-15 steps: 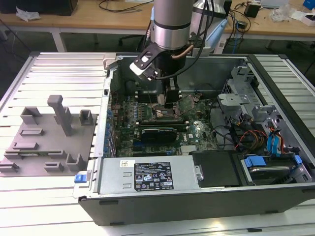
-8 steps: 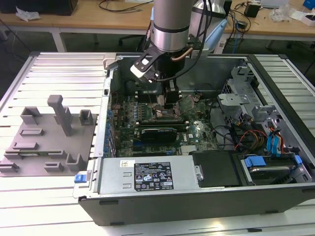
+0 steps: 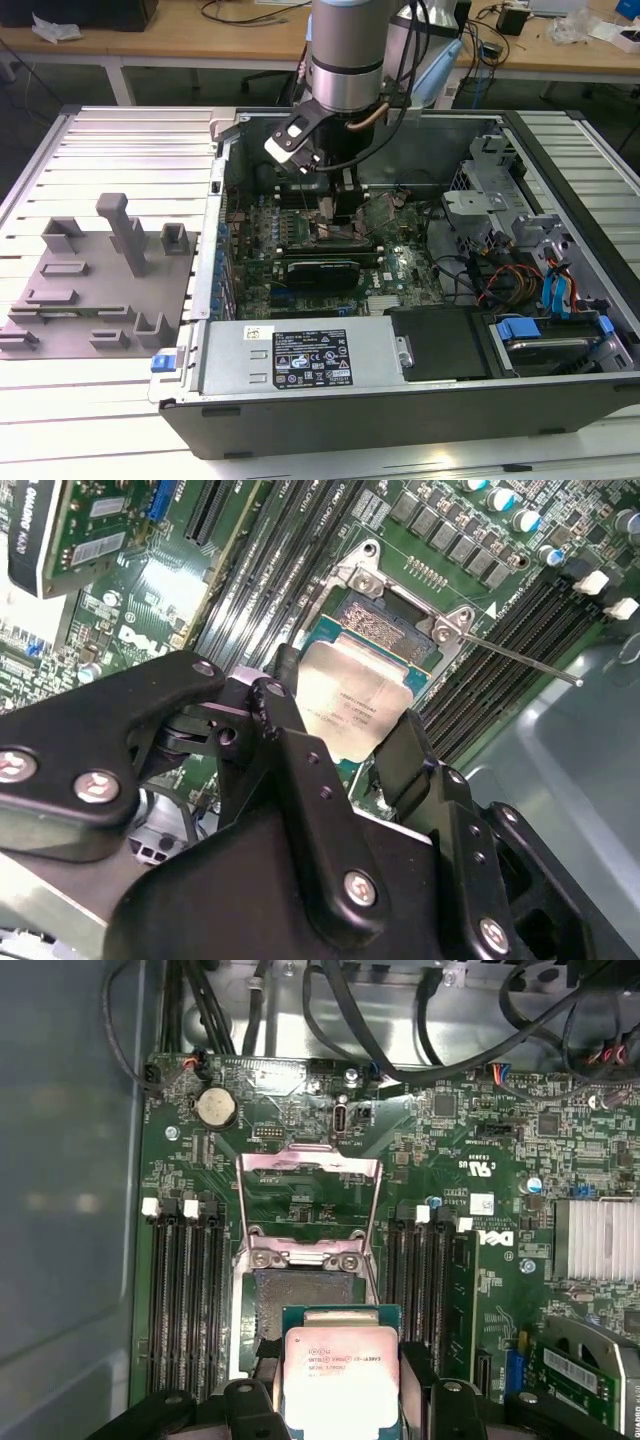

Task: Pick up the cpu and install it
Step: 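Place the cpu into insertion slot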

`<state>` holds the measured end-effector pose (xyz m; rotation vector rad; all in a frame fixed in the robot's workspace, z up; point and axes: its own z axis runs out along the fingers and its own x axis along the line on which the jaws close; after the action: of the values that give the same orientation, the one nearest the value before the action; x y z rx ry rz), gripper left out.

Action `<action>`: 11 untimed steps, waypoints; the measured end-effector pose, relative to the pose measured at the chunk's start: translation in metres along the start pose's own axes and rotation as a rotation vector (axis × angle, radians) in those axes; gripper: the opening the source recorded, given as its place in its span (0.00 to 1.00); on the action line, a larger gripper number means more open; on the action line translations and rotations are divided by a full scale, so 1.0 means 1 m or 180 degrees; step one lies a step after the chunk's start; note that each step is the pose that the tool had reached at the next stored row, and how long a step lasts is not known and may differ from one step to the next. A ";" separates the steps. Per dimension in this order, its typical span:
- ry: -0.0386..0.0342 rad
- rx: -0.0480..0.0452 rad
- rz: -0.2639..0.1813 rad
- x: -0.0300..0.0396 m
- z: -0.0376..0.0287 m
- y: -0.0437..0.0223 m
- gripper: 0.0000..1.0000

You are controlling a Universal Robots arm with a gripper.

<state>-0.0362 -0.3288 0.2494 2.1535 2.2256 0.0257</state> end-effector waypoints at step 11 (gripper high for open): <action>0.0000 0.0002 0.0048 0.0078 0.0162 -0.0004 0.55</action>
<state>-0.0362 -0.3213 0.2331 2.1705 2.2097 0.0257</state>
